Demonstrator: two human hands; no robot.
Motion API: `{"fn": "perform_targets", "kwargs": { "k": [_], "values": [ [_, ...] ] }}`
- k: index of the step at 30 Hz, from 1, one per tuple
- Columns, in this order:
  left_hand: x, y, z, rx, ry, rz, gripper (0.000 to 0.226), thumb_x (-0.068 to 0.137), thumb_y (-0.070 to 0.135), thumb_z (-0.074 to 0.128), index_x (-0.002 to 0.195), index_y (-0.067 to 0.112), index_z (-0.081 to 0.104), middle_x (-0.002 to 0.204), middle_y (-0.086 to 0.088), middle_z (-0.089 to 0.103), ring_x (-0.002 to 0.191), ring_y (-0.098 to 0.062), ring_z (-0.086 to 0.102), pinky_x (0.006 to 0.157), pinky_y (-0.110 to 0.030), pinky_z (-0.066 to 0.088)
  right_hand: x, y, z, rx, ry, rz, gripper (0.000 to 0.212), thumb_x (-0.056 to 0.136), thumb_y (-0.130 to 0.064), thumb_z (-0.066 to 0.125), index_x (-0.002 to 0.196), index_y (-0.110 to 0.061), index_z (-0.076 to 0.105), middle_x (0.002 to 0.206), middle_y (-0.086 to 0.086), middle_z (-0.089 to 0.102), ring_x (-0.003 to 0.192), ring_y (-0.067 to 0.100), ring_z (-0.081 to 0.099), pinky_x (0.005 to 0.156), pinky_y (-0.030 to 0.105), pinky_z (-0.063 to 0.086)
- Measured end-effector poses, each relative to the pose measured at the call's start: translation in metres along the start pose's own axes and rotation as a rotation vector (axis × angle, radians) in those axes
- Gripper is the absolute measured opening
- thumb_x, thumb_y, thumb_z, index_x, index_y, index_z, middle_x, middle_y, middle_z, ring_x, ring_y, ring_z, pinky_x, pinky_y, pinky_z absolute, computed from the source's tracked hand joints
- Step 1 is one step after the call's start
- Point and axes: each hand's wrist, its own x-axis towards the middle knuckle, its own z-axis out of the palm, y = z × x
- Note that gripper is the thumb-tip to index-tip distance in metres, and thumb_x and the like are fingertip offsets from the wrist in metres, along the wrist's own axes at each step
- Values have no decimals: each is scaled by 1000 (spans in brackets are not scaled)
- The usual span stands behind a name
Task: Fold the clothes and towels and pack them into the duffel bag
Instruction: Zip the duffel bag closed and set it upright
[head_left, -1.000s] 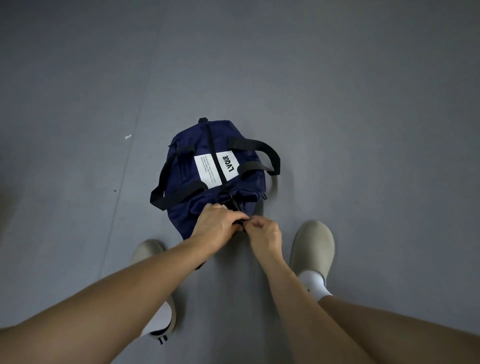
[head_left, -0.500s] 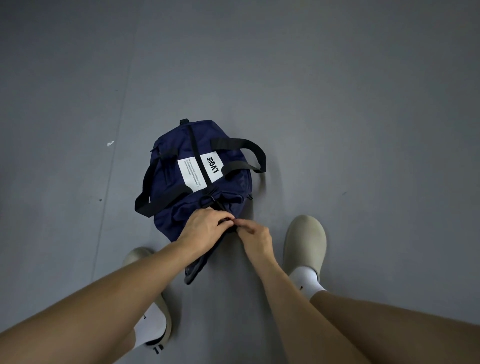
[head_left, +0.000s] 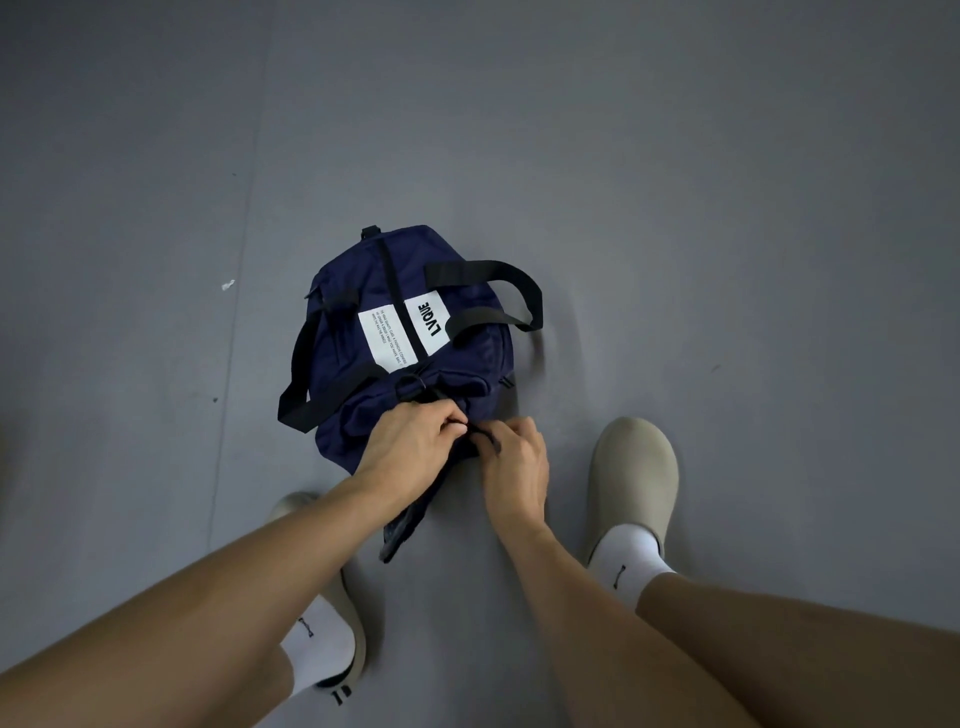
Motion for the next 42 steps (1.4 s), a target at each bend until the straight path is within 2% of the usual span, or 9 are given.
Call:
{"fn": "perform_targets", "kwargs": {
  "k": [9,15,21,25,29,32,36,39,42],
  "values": [
    [-19,7,-12,42,113,-112,11,96,36,58,88,31,63,77,10,69,75,-18,65,71,-37,52,3,18,-20,-187,-104,127,20,98,-30,57,112,-29,72,110,-2,53,99,25,49,74,32,44],
    [-34,7,-22,-89,159,-137,10,97,33,61,93,26,66,70,8,67,72,-17,64,73,-38,50,-15,-30,-18,-169,-85,-195,32,92,-34,67,124,-33,65,115,-4,52,98,19,47,77,31,49],
    [-56,3,-20,-167,180,-128,8,98,29,61,97,22,65,76,6,71,72,-16,66,73,-39,52,-13,-38,-21,-263,-29,-261,12,94,-26,64,102,-21,70,99,0,55,84,21,48,71,35,48],
    [-68,6,-13,-194,249,-185,7,100,22,57,95,19,59,75,2,68,72,-24,63,68,-44,51,-16,-35,-22,-244,-31,-143,13,96,-27,61,104,-22,71,98,-1,58,87,22,49,73,36,48],
    [-89,2,-2,-310,347,-383,11,101,20,53,91,19,54,76,3,63,73,-26,59,64,-40,46,-16,-25,-30,-214,-47,26,18,98,-29,59,112,-24,70,103,-1,61,95,22,52,72,30,44],
    [-101,-4,-3,-393,368,-413,10,101,17,55,91,15,55,78,2,64,75,-28,61,67,-43,49,-18,-33,-38,-264,-44,-144,14,96,-27,62,106,-25,71,97,-2,57,88,20,50,68,27,39],
    [-110,-16,-8,-480,354,-365,7,100,18,56,96,14,60,85,0,69,79,-25,64,73,-47,53,-34,-58,-30,-363,-64,-470,24,87,-31,73,110,-24,72,95,-1,55,80,20,52,67,29,49],
    [-113,-22,-8,-517,360,-338,6,100,18,58,94,17,60,84,4,69,76,-19,64,72,-42,53,-47,-62,-25,-423,-84,-527,32,84,-31,77,114,-23,72,91,0,57,78,21,54,65,33,53],
    [-113,-22,-4,-571,334,-305,6,99,17,59,93,17,59,83,8,69,75,-14,64,69,-34,50,-55,-70,-26,-461,-54,-538,25,83,-28,78,106,-22,72,88,0,58,76,22,55,61,34,52]
  ]
}}
